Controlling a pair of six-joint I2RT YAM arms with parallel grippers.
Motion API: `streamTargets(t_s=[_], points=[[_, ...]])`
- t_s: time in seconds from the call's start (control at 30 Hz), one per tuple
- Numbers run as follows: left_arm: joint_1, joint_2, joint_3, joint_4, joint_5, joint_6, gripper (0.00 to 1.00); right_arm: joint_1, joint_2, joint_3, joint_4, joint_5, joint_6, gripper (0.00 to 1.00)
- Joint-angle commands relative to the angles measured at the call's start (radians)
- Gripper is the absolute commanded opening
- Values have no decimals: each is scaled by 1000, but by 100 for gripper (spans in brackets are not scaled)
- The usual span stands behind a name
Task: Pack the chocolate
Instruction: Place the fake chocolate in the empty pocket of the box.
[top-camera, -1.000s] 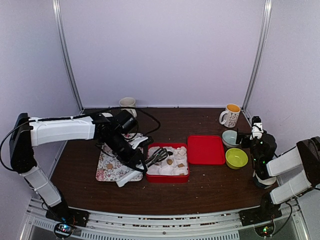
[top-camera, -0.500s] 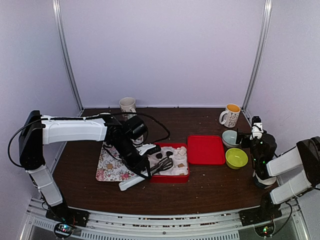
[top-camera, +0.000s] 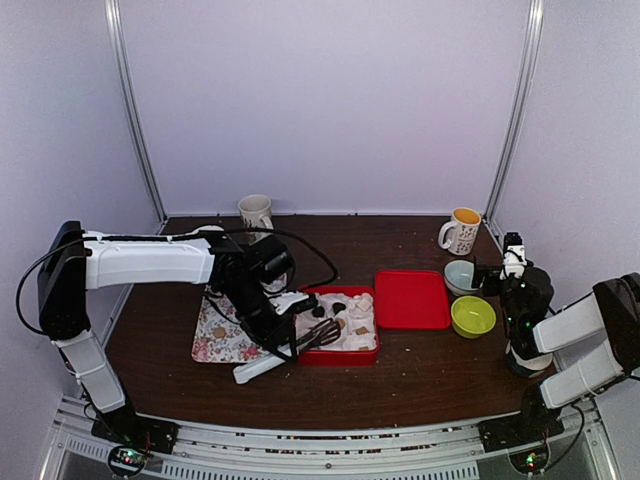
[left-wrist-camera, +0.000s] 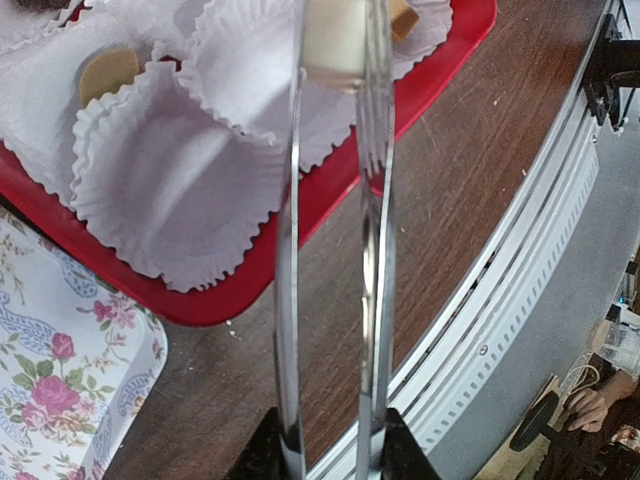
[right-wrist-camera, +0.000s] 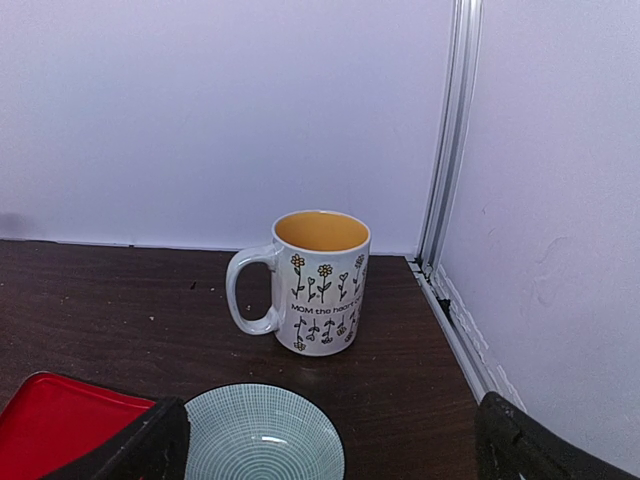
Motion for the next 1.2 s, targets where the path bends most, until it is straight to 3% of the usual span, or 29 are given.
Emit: streamTargets(t_s=[0.0, 0.4, 0.77, 0.93, 1.17], points=[[-5, -34, -3, 3, -19, 8, 28, -8, -8, 21, -3, -8, 5, 100], [-5, -72, -6, 3, -40, -6, 36, -8, -7, 21, -3, -8, 5, 100], [13, -122, 1, -13, -145, -41, 33, -8, -6, 22, -3, -9, 5, 100], [77, -185, -32, -12, -251, -93, 32, -8, -8, 21, -3, -8, 5, 100], [247, -290, -146, 10, -315, -181, 31, -8, -8, 21, -3, -9, 5, 100]])
